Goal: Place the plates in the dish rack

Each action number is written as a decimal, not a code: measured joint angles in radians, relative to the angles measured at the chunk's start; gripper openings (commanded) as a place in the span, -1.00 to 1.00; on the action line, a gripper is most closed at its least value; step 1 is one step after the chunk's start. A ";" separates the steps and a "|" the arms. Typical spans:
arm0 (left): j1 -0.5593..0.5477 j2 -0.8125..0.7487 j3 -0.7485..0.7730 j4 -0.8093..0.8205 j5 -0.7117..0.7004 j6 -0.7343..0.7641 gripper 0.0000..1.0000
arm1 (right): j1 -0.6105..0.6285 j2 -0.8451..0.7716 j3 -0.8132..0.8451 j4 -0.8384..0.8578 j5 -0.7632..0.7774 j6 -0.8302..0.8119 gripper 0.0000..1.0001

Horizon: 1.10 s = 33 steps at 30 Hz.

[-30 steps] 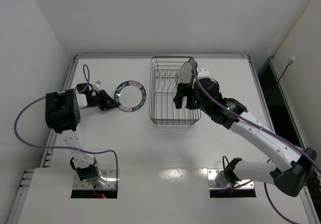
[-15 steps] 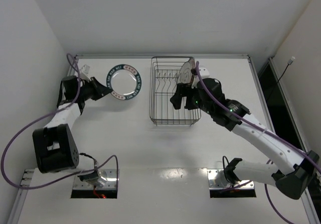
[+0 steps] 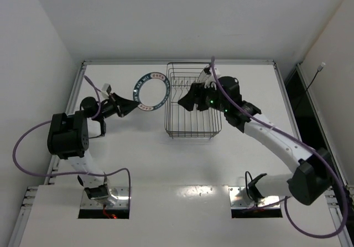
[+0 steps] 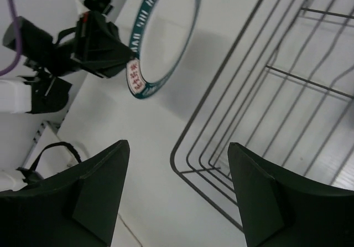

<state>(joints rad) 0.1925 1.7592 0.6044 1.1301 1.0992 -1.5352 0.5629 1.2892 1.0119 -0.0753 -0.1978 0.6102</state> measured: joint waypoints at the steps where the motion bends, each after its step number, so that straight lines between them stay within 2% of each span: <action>1: -0.014 0.014 0.000 0.017 0.010 -0.044 -1.00 | -0.006 0.029 0.001 0.032 -0.031 0.000 0.37; 6: -0.090 0.019 0.012 0.093 0.047 -0.154 -1.00 | -0.024 0.200 0.013 0.174 -0.172 0.044 0.37; 7: -0.105 0.019 0.015 0.102 0.053 -0.159 -1.00 | -0.025 0.227 0.013 0.190 -0.193 0.056 0.31; 8: -0.117 0.019 0.018 0.107 0.057 -0.167 -1.00 | -0.025 0.254 0.013 0.204 -0.207 0.068 0.17; 9: -0.126 0.019 0.020 0.110 0.061 -0.167 -1.00 | -0.025 0.276 0.013 0.217 -0.223 0.081 -0.06; 10: -0.135 0.019 0.021 0.113 0.065 -0.167 -1.00 | -0.025 0.290 0.013 0.227 -0.233 0.089 -0.51; 13: -0.150 0.019 0.021 0.117 0.071 -0.132 -1.00 | -0.032 0.299 0.018 0.247 -0.253 0.146 -0.95; 16: -0.154 0.001 0.021 0.142 0.073 -0.094 -0.99 | -0.040 0.279 0.023 0.240 -0.220 0.168 -1.00; 17: -0.157 -0.009 0.021 0.151 0.073 -0.085 -0.93 | -0.043 0.268 0.022 0.224 -0.217 0.172 -1.00; 18: -0.163 -0.018 0.021 0.155 0.073 -0.081 -0.64 | -0.045 0.251 0.022 0.210 -0.212 0.174 -1.00; 20: -0.173 -0.032 0.024 0.163 0.084 -0.085 -0.19 | -0.047 0.207 0.021 0.174 -0.185 0.156 -1.00; 21: -0.174 -0.035 0.025 0.164 0.092 -0.092 0.37 | -0.053 0.179 0.021 0.146 -0.154 0.149 -1.00; 23: -0.174 -0.037 0.029 0.166 0.101 -0.098 0.92 | -0.072 0.124 0.030 0.072 -0.072 0.134 -1.00; 24: -0.174 -0.037 0.029 0.165 0.103 -0.092 1.00 | -0.080 0.102 0.044 0.017 -0.011 0.127 -1.00; 27: -0.177 -0.041 0.029 0.158 0.109 -0.051 1.00 | -0.098 0.066 0.160 -0.187 0.208 0.097 -1.00; 30: -0.178 -0.066 0.030 0.143 0.109 0.047 1.00 | -0.109 0.067 0.282 -0.315 0.388 0.072 -1.00; 33: -0.178 -0.135 0.058 -0.048 0.094 0.253 1.00 | -0.101 0.097 0.395 -0.423 0.548 0.057 -1.00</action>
<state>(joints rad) 0.0143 1.6238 0.6628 1.0817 1.1931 -1.2823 0.4614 1.3857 1.4071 -0.4984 0.3504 0.6674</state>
